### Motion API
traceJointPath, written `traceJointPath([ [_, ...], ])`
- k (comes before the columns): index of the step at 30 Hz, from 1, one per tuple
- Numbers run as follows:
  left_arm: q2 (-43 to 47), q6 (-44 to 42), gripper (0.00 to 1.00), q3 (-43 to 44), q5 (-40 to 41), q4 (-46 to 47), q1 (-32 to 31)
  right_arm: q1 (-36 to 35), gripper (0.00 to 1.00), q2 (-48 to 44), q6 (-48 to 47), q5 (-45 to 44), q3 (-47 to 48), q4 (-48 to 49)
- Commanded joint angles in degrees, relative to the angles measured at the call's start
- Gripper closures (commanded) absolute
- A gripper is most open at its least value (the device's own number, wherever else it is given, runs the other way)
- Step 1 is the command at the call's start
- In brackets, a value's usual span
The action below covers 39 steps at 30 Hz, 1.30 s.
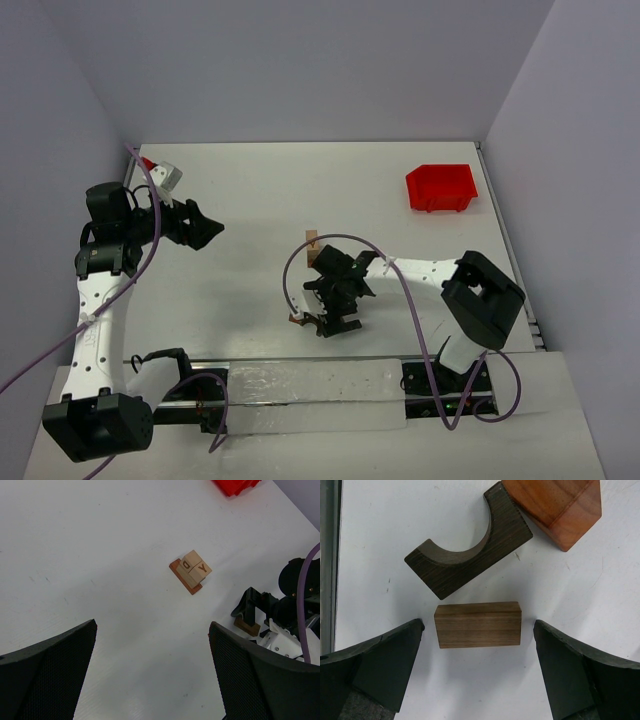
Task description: Build the wood block tower
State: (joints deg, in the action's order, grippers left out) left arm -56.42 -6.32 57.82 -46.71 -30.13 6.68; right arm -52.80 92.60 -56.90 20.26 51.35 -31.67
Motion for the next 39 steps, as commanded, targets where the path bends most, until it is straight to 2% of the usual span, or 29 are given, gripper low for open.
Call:
traceJointPath([
  [1, -0.31, -0.49, 0.01, 0.10, -0.22, 2.85, -0.35, -1.00, 0.00, -0.14, -0.59, -0.96, -0.54, 2.10],
  [5, -0.44, -0.71, 0.01, 0.28, -0.09, 2.62, -0.35, -1.21, 0.05, -0.09, -0.36, -0.79, -0.42, 2.09],
  [15, -0.36, -0.18, 0.01, -0.07, -0.30, 3.15, -0.26, -1.34, 0.38, -0.57, -0.06, -1.35, 1.01, -0.74],
  [18, -0.09, -0.27, 0.01, -0.14, -0.07, 3.09, -0.35, -1.25, 0.44, -1.19, 0.07, -1.66, 1.39, -1.64],
  [21, 0.07, -0.52, 0.01, -0.33, -0.28, 2.81, -0.35, -0.27, 0.56, -2.70, 0.13, -1.49, 4.13, -4.20],
  [22, 0.16, -0.83, 0.01, -0.34, -0.31, 2.80, -0.35, -0.20, 0.57, -3.07, 0.13, -1.45, 4.28, -5.18],
  [26, -0.02, -3.89, 0.01, 0.67, -3.35, 0.22, -0.35, 4.23, 0.81, -2.41, 0.54, 0.79, 15.87, -15.74],
  [27, -0.07, -4.43, 0.01, 0.88, -4.04, -0.31, -0.35, 5.24, 0.83, -1.20, 0.44, 1.37, 18.74, -18.02],
  [33, -0.67, -5.93, 0.01, 1.77, -5.93, -1.47, -0.44, 9.69, 0.89, 3.30, -0.36, 4.17, 34.31, -26.48],
  [39, -1.91, -5.10, 0.01, 2.62, -6.97, -0.62, -0.53, 11.71, 0.94, 14.07, -1.81, 2.15, 50.39, -35.33],
])
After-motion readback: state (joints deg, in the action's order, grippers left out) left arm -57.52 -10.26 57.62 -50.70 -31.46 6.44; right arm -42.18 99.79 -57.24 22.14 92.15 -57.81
